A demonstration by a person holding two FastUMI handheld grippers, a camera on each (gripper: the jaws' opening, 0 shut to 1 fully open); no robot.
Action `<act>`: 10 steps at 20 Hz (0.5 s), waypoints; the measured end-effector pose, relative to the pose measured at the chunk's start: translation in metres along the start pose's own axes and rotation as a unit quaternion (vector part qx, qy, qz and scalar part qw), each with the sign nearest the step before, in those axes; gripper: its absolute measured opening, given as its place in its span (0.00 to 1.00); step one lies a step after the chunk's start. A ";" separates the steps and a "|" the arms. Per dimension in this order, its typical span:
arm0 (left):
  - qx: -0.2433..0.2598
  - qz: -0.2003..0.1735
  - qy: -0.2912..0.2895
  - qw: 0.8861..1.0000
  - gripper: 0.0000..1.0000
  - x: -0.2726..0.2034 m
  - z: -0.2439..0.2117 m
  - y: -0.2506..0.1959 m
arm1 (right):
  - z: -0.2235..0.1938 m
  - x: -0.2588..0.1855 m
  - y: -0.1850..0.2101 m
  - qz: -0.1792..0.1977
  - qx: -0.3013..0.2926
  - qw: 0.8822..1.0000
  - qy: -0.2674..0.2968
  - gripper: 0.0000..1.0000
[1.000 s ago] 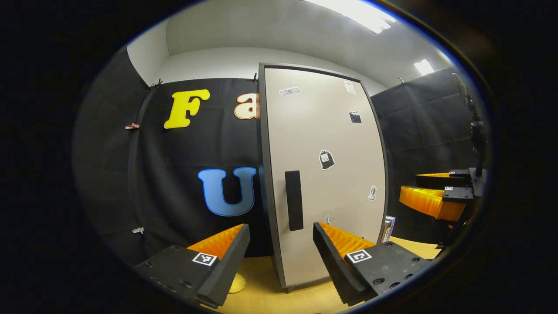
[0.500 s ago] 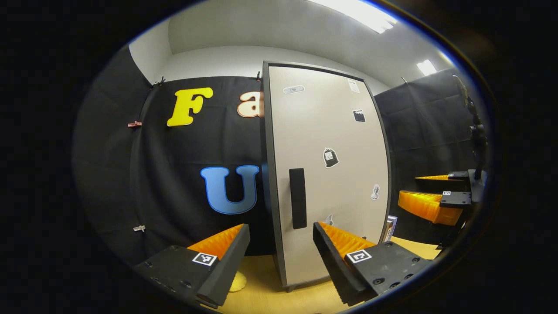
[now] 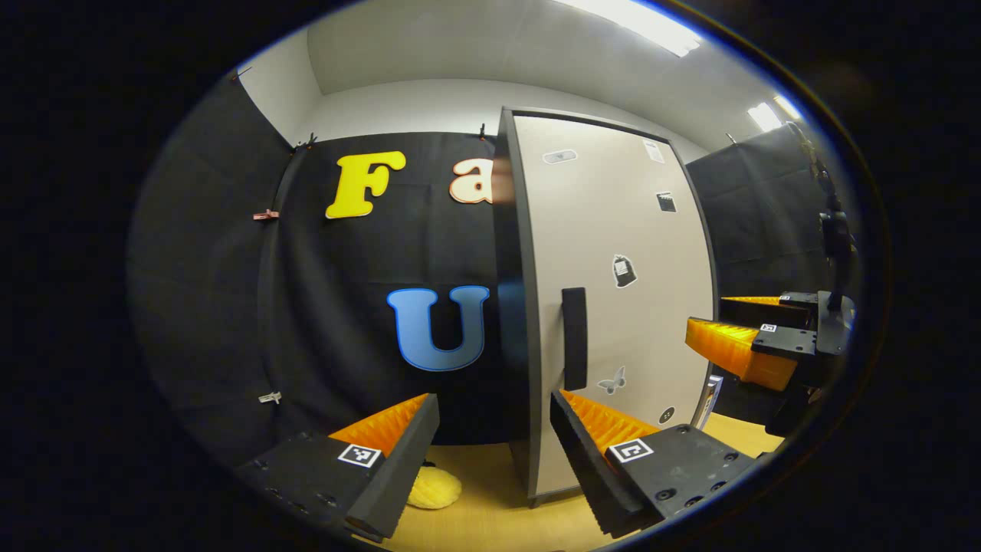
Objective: Open the cabinet door with the right hand, grasp the bottle in the cabinet with the left hand and place it on the coaster, then close the cabinet door with the right hand.
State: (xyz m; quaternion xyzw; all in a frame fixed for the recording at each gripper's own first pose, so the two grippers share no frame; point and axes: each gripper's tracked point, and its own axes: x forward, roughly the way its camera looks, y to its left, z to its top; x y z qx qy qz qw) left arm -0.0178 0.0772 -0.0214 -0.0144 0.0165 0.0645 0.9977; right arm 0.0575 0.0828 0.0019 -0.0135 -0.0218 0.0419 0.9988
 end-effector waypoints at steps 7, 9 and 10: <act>0.008 0.038 0.007 0.999 0.92 -0.013 -0.009 0.060 | -0.004 0.054 0.047 0.000 0.011 1.000 -0.009 0.97; 0.008 0.040 0.009 0.999 0.92 -0.013 -0.013 0.072 | -0.008 0.067 0.057 0.000 0.017 1.000 -0.006 0.97; 0.007 0.040 0.010 0.999 0.92 -0.013 -0.015 0.077 | -0.010 0.072 0.061 -0.005 0.025 1.000 -0.002 0.97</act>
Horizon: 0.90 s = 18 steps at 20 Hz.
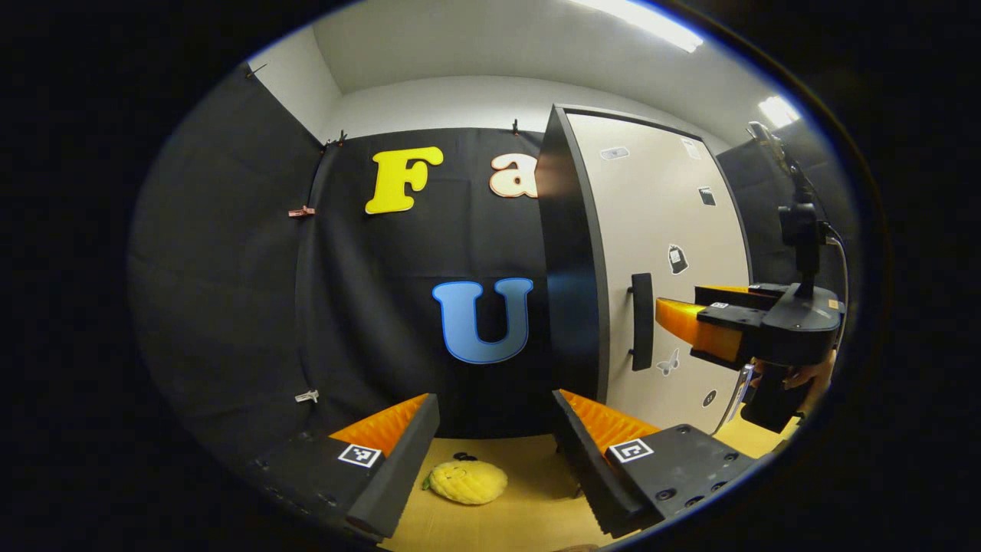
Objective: Open the cabinet door with the right hand, grasp the bottle in the cabinet with the left hand and place it on the coaster, then close the cabinet door with the right hand.
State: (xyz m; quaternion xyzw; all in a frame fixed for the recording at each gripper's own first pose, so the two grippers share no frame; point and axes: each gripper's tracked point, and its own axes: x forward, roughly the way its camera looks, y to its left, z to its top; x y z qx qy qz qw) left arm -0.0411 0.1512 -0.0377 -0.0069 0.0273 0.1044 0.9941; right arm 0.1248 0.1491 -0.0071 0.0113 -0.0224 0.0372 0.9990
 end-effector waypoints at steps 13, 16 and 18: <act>-0.029 -0.017 0.024 0.999 0.92 0.018 -0.032 0.025 | -0.049 0.052 0.010 -0.047 -0.002 0.998 0.047 0.91; -0.032 -0.016 0.027 0.999 0.92 0.020 -0.036 0.028 | -0.057 0.056 0.009 -0.061 -0.004 0.997 0.055 0.69; -0.032 -0.017 0.028 0.999 0.92 0.020 -0.037 0.028 | -0.055 0.057 0.010 -0.067 -0.005 0.996 0.050 0.67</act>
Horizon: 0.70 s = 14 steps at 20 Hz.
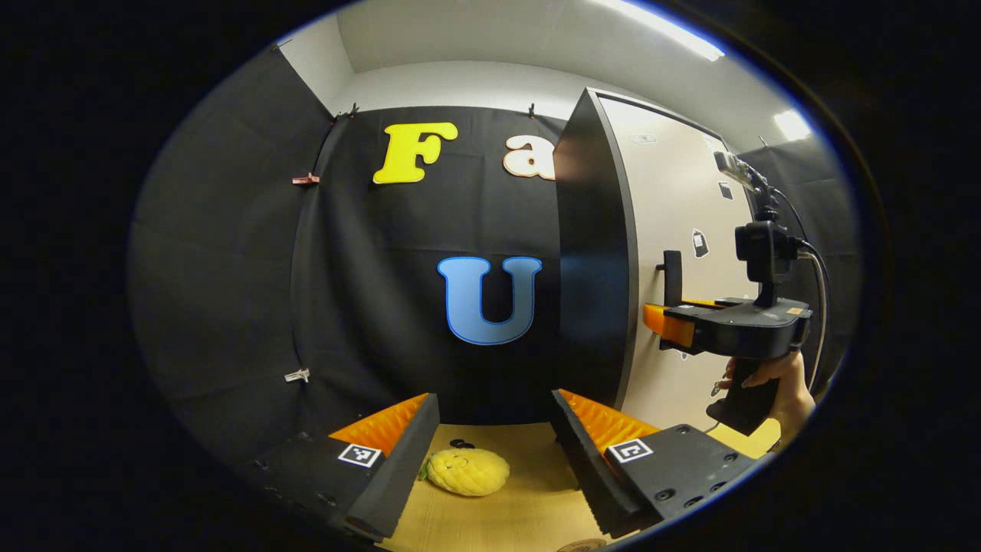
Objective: Open the cabinet door with the right hand, grasp the bottle in the cabinet with the left hand and place it on the coaster, then close the cabinet door with the right hand.
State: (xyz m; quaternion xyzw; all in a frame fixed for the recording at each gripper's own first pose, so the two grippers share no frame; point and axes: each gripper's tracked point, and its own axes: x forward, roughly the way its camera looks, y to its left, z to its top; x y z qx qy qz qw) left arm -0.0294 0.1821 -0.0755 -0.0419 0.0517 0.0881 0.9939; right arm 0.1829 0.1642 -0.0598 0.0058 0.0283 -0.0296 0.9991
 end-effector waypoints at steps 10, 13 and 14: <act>-0.004 -0.006 -0.002 1.000 0.92 -0.002 -0.005 0.005 | 0.003 0.003 -0.003 -0.039 -0.003 0.999 -0.012 0.35; -0.009 -0.006 -0.003 1.000 0.92 -0.006 -0.006 0.008 | 0.001 0.002 -0.003 -0.025 -0.005 1.000 0.000 0.17; -0.009 -0.008 -0.004 1.000 0.92 -0.007 -0.005 0.009 | 0.001 0.000 -0.002 -0.019 -0.004 1.000 0.004 0.17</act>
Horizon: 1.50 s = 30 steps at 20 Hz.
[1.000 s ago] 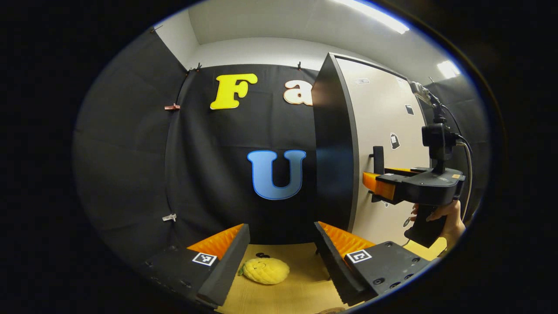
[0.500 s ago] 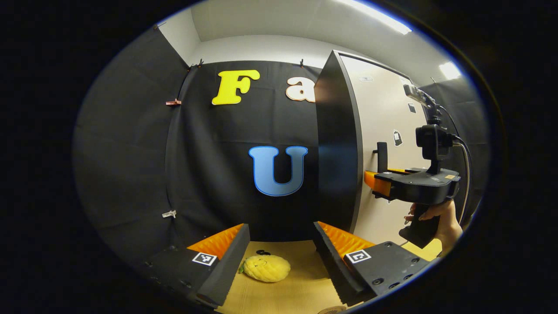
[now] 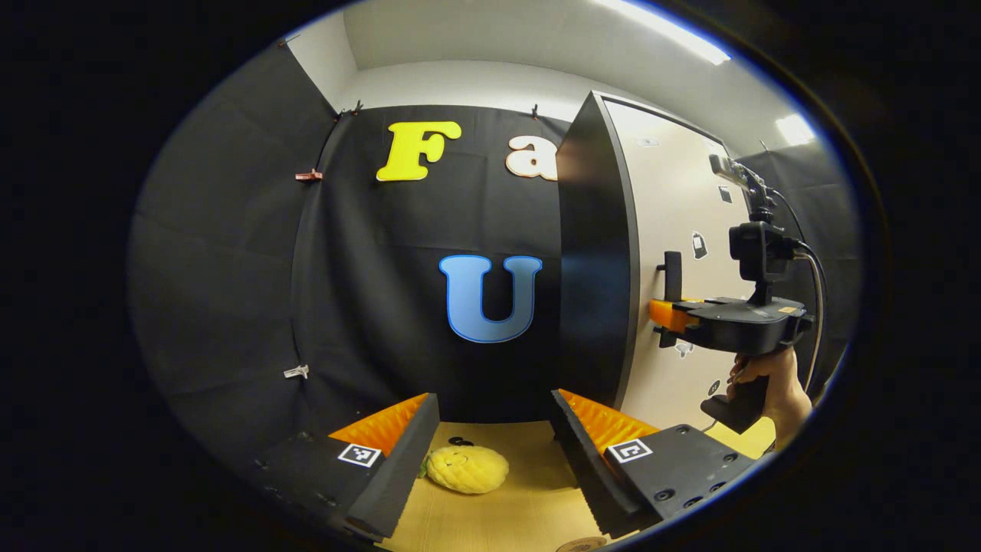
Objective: Open the cabinet door with the right hand, grasp the bottle in the cabinet with the left hand and place it on the coaster, then close the cabinet door with the right hand.
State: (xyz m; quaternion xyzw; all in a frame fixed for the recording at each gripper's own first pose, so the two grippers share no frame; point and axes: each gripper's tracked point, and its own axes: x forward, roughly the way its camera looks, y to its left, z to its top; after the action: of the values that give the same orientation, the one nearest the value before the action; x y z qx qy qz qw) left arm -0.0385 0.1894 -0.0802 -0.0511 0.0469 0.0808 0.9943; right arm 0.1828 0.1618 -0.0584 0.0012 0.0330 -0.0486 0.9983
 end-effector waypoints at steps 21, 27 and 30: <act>0.026 -0.075 -0.034 0.996 0.92 -0.026 0.025 -0.078 | 0.010 -0.102 -0.021 0.103 0.019 0.994 0.005 0.17; 0.030 -0.116 -0.049 0.992 0.92 -0.025 0.033 -0.111 | 0.014 -0.131 -0.039 0.117 0.026 0.993 0.004 0.17; 0.025 -0.140 -0.051 0.988 0.95 -0.032 0.032 -0.134 | 0.017 -0.152 -0.055 0.116 0.027 0.993 0.004 0.17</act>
State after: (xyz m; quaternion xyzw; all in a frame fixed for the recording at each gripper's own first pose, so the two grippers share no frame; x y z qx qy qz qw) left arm -0.0446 0.0563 -0.0323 -0.0278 -0.0094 -0.0583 0.9979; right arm 0.0281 0.1218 -0.0317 0.0321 0.0350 0.0664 0.9967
